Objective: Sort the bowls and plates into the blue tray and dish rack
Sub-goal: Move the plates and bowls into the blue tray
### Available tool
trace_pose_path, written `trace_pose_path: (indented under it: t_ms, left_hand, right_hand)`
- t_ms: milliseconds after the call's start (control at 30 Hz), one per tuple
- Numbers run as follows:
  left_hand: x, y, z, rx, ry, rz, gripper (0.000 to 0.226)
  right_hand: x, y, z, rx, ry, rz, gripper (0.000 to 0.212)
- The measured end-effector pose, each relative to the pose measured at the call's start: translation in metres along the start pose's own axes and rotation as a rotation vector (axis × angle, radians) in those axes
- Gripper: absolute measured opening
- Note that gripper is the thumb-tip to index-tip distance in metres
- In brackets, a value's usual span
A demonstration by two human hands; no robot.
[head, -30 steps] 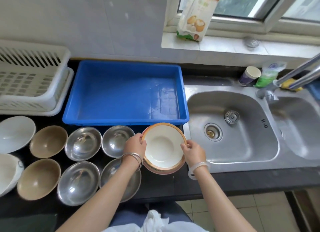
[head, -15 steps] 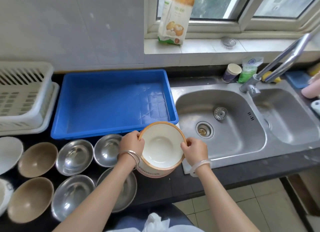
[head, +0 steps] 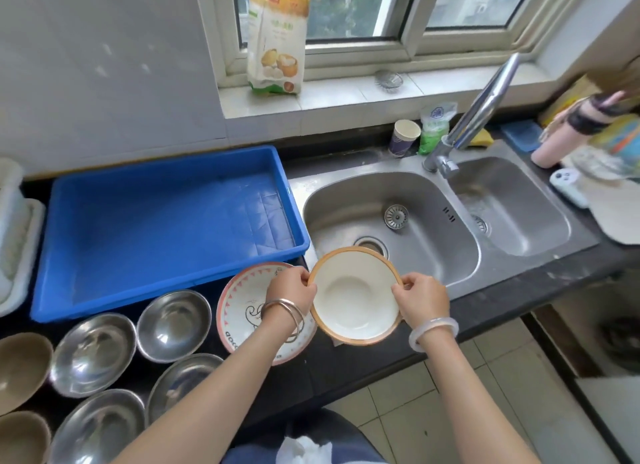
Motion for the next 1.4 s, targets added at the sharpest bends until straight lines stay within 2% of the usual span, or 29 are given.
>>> trace_pose_path:
  t_ms: [133,433,867,967,1067,1167,1267,1400]
  left_hand:
    - [0.003,0.029,0.000,-0.057,-0.005,0.060,0.013]
    - [-0.005,0.047,0.001,-0.074,-0.048,0.113,0.014]
    - [-0.015,0.053,-0.002,-0.072,-0.059,-0.050,0.015]
    - [-0.017,0.051,-0.003,-0.098,-0.049,-0.074,0.018]
    - [-0.021,0.042,-0.002,-0.095,-0.062,-0.130,0.022]
    - [-0.031,0.021,0.000,-0.021,-0.085,-0.130,0.025]
    - [-0.050,-0.005,-0.001,0.091,-0.122,-0.145,0.026]
    - [-0.083,-0.033,-0.008,0.241,-0.228,-0.073,0.033]
  right_hand:
    - [0.030,0.000,-0.003,-0.015,0.078,0.070,0.007]
    - [0.056,0.022,-0.001,-0.069,0.135,0.105,0.015]
    - [0.068,0.036,-0.003,-0.053,0.161,0.173,0.008]
    - [0.064,0.033,-0.004,-0.047,0.138,0.128,0.013]
    - [0.050,0.026,-0.002,0.012,0.016,0.029,0.023]
    - [0.019,0.024,0.004,0.031,-0.175,0.000,0.024]
    - [-0.023,0.040,0.010,-0.061,-0.362,0.023,0.022]
    - [-0.072,0.082,0.017,-0.275,-0.468,-0.046,0.032]
Point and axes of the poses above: each hand's wrist, its own z-axis towards the middle knuckle, its own y-axis out of the palm, x = y × z, the point moved 4 cm from there along z, towards the middle knuckle, and after that the axes turned 9 degrees about -y, right-handed, at the moved point
